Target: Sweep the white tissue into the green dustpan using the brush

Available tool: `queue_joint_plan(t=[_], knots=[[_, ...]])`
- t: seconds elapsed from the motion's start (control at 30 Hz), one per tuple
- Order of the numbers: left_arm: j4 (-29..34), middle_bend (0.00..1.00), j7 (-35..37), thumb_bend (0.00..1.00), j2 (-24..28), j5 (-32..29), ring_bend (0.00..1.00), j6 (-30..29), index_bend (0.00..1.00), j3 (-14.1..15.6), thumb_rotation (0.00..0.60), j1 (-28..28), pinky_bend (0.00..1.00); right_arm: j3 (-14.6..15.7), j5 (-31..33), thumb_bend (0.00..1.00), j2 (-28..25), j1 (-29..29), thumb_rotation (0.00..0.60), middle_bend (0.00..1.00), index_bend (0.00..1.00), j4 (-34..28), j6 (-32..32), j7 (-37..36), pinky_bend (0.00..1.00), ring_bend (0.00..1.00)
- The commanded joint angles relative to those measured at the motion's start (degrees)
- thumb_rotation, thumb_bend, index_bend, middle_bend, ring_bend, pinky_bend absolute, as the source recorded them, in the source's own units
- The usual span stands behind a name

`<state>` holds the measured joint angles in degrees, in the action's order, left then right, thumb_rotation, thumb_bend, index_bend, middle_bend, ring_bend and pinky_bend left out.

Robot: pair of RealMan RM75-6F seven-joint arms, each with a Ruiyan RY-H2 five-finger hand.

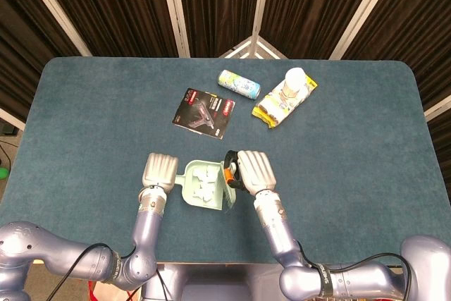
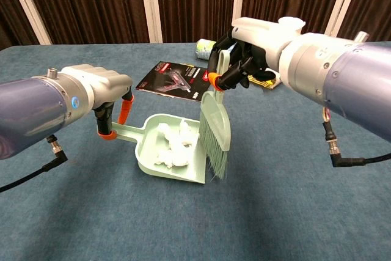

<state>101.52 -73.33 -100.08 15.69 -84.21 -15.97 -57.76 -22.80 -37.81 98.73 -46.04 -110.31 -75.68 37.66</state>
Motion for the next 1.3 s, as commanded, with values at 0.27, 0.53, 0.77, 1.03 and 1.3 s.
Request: queue_joint_plan(t=[0.27,0.53,0.77,1.03,1.3], knots=[[0.57,1.0,0.52,0.52,0.77,-0.13,0.98,-0.11,0.6,0.29,0.6,0.17,1.0,3.24,-0.42,1.0,0.1,0.47,0.6,0.75,0.78,1.74,-1.1,0.27,0.99,0.76],[0.3,1.0,1.2,0.52,1.3,-0.11,0.98,0.4,0.6,0.44,0.6,0.25,1.0,3.08,-5.98,1.0,0.68,-0.33,0.6,0.75,0.8,2.84,-2.95,0.3,1.0,0.79],[0.79,1.0,1.42,0.52,1.27,-0.08,0.98,0.27,0.6,0.44,0.6,0.06,1.0,4.82,-5.8,1.0,2.32,0.38,0.6,0.75,0.8,3.93,-3.79,0.63,1.0,0.79],[0.64,1.0,1.76,0.52,1.2,-0.27,0.98,0.23,0.59,0.51,0.6,-0.03,1.0,5.79,-4.39,1.0,4.17,1.18,0.6,0.75,0.8,4.07,-3.42,0.15,1.0,0.79],[0.52,1.0,2.01,0.52,1.3,-0.22,0.98,0.34,0.59,0.83,0.6,-0.02,1.0,7.48,-4.62,1.0,4.05,2.28,0.6,0.7,0.68,4.96,-2.13,-0.43,0.85,0.68]])
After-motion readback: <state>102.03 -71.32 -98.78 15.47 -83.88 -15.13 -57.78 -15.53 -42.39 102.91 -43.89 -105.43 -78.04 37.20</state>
